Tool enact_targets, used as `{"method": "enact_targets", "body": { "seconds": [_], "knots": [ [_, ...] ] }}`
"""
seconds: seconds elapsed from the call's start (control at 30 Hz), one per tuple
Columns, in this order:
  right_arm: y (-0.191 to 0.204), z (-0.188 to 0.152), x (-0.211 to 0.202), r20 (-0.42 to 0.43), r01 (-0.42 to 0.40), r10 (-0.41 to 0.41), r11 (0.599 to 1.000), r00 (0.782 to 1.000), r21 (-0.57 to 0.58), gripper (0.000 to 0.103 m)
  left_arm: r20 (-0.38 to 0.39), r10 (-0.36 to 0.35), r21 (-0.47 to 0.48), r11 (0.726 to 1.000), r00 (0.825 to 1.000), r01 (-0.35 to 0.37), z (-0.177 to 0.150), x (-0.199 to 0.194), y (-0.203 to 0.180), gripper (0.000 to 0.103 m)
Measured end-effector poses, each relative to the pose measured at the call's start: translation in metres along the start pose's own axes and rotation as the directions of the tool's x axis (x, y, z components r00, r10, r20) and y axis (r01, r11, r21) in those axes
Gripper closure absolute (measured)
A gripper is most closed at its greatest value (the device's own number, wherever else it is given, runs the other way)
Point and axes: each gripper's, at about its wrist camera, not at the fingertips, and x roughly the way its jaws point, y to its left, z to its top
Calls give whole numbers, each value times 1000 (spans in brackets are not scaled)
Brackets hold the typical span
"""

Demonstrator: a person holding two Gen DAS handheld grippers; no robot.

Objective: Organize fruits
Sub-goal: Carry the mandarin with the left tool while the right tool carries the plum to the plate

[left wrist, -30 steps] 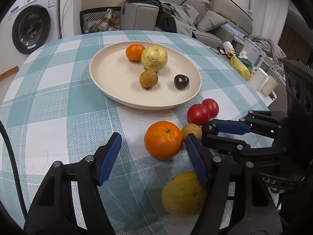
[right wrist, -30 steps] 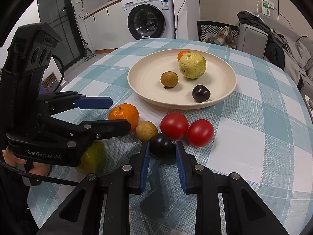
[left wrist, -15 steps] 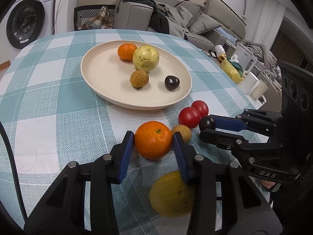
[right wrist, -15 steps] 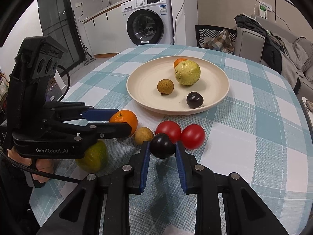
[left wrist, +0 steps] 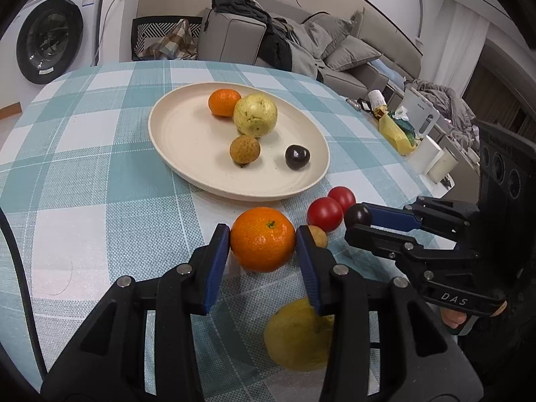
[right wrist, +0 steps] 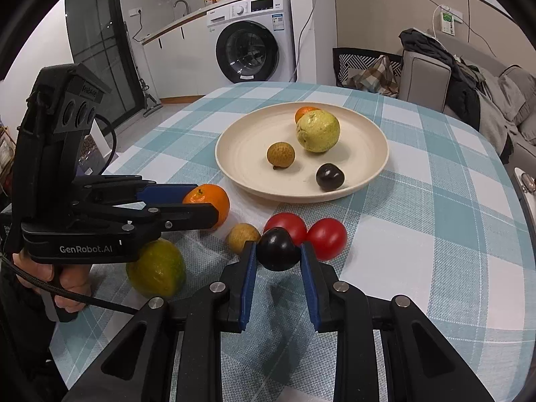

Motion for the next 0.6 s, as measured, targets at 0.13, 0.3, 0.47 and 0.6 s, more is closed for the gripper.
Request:
{"method": "enact_targets", "body": {
  "seconds": [0.13,0.3,0.47,0.6],
  "knots": [
    [0,0,-1,18,-7,7,1000,1000,8,76,33,0,-7,1000,999,0,2,-7,0,65],
    [2,1,-6,54,-16,15,1000,998,7,76,84,9,-15,1000,996,-8,7,-17,0,65],
    [-1,4,-8,88,-13,11,1000,996,24,76,106,38,-6,999,994,-37,12,-21,1,65],
    [-6,5,-9,107,-9,4,999,994,44,76,113,62,3,998,992,-63,16,-22,2,65]
  ]
}}
